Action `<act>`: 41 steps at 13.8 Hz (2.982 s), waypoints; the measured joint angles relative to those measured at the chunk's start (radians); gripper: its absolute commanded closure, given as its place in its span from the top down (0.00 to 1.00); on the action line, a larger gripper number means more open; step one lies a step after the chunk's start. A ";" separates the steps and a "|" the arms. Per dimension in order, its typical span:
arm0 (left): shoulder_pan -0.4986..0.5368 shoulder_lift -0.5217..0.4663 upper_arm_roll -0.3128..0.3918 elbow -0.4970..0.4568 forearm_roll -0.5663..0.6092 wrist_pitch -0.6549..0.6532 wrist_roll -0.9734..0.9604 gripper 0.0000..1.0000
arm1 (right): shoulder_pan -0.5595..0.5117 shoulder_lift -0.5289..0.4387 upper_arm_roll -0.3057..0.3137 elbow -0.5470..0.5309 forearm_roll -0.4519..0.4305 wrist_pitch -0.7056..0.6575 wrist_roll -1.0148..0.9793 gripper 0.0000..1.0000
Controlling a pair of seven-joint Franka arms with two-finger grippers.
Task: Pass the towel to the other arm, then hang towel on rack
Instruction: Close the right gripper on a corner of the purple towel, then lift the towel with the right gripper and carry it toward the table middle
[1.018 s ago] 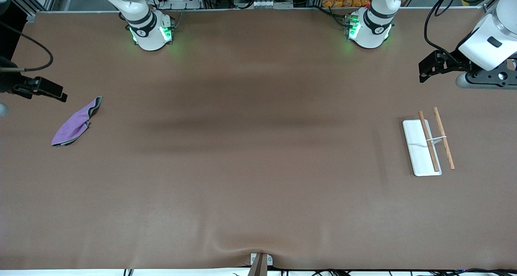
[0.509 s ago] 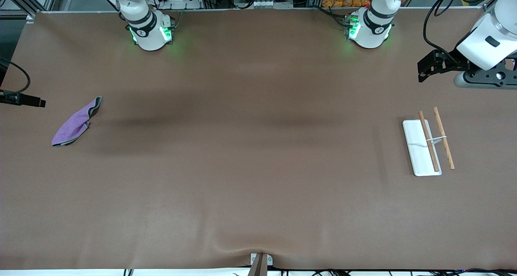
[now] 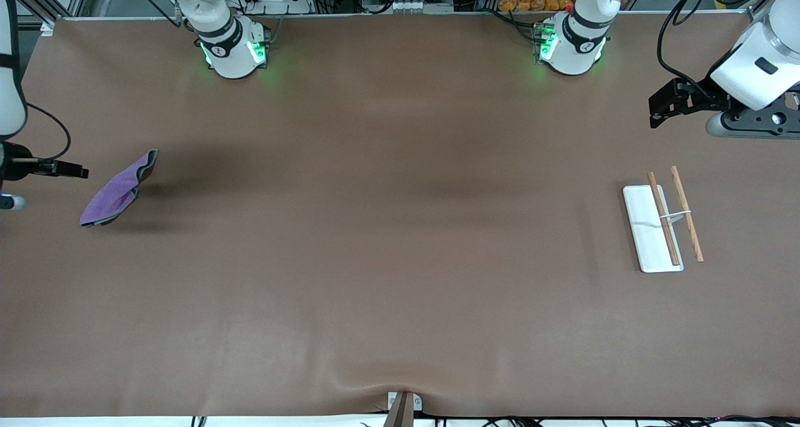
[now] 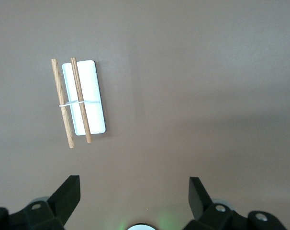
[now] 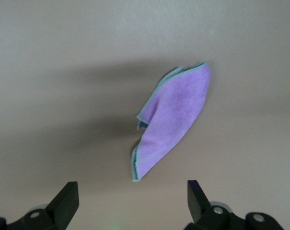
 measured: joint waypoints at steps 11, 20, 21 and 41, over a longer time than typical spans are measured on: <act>0.002 0.005 0.002 0.000 0.000 0.000 0.000 1.00 | -0.113 0.192 0.000 -0.046 0.000 0.212 -0.192 0.87; 0.002 0.011 0.003 0.000 0.000 0.000 0.000 1.00 | -0.122 0.266 0.001 -0.048 0.001 0.257 -0.195 0.63; 0.002 0.011 0.003 0.000 0.000 0.000 0.000 1.00 | -0.124 0.269 0.001 -0.051 0.001 0.266 -0.195 0.57; 0.002 0.023 0.003 0.000 0.000 0.000 0.000 1.00 | -0.073 0.224 0.032 0.043 0.047 -0.047 -0.219 0.00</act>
